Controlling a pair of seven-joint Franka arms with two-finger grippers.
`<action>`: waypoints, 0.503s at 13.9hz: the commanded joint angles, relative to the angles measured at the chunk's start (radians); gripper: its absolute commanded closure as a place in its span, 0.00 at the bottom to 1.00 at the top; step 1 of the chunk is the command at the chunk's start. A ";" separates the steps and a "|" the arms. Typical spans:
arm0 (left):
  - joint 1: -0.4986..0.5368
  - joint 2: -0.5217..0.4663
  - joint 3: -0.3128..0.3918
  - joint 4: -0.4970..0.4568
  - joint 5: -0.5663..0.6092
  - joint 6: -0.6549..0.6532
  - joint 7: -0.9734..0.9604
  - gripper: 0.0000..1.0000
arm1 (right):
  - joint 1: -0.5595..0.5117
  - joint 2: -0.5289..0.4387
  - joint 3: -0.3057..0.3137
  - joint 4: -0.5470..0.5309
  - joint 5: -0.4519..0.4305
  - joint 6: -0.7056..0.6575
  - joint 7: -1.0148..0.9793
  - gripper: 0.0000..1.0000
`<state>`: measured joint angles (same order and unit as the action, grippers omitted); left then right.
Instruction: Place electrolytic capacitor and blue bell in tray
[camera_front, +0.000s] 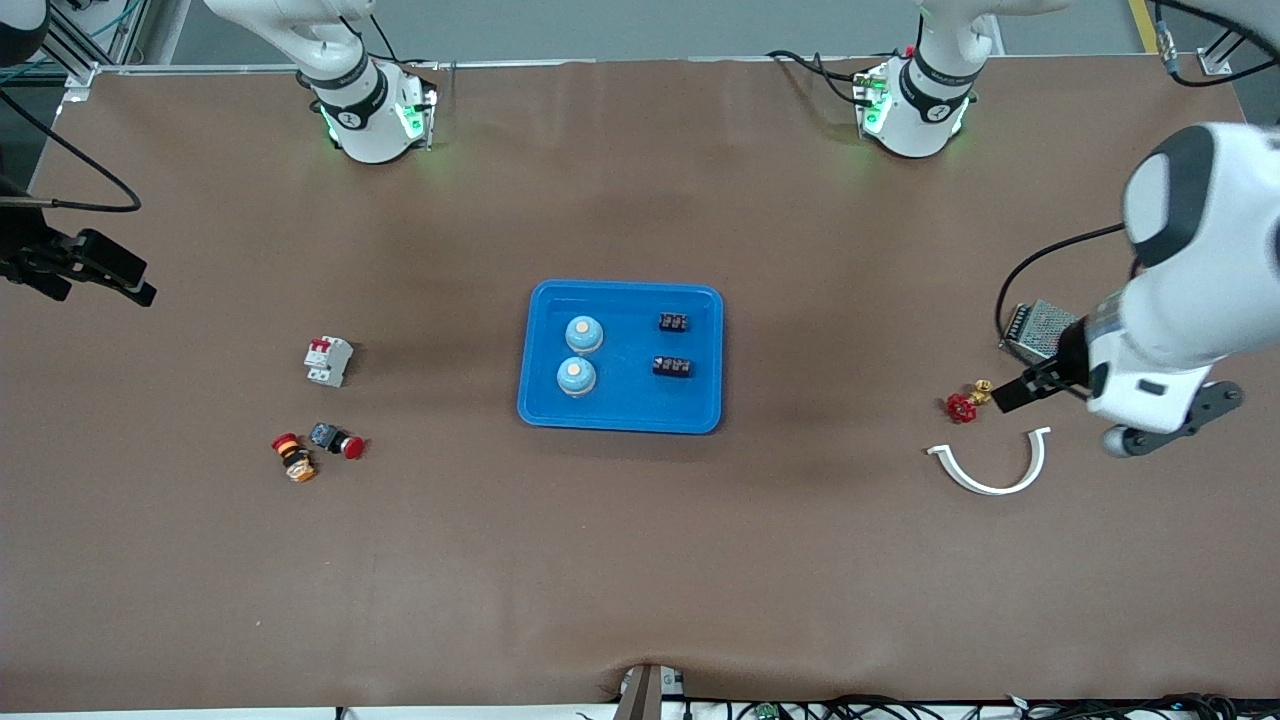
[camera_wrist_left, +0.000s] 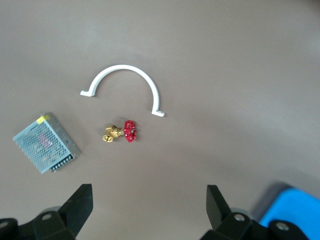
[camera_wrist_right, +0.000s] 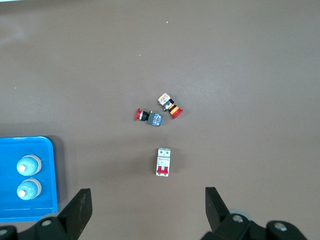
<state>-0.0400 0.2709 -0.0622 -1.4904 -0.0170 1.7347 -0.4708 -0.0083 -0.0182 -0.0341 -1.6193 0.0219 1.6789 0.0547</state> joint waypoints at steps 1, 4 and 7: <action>-0.001 -0.071 0.039 -0.014 -0.052 -0.050 0.147 0.00 | -0.010 0.009 0.013 0.024 -0.007 -0.013 0.011 0.00; 0.003 -0.105 0.030 -0.016 -0.043 -0.092 0.188 0.00 | 0.005 0.017 0.013 0.062 -0.020 -0.004 0.010 0.00; 0.003 -0.140 0.025 -0.016 -0.044 -0.132 0.380 0.00 | -0.015 0.034 0.008 0.068 -0.020 -0.016 0.013 0.00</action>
<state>-0.0378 0.1685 -0.0356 -1.4912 -0.0485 1.6259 -0.2035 -0.0082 -0.0156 -0.0309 -1.5867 0.0183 1.6818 0.0548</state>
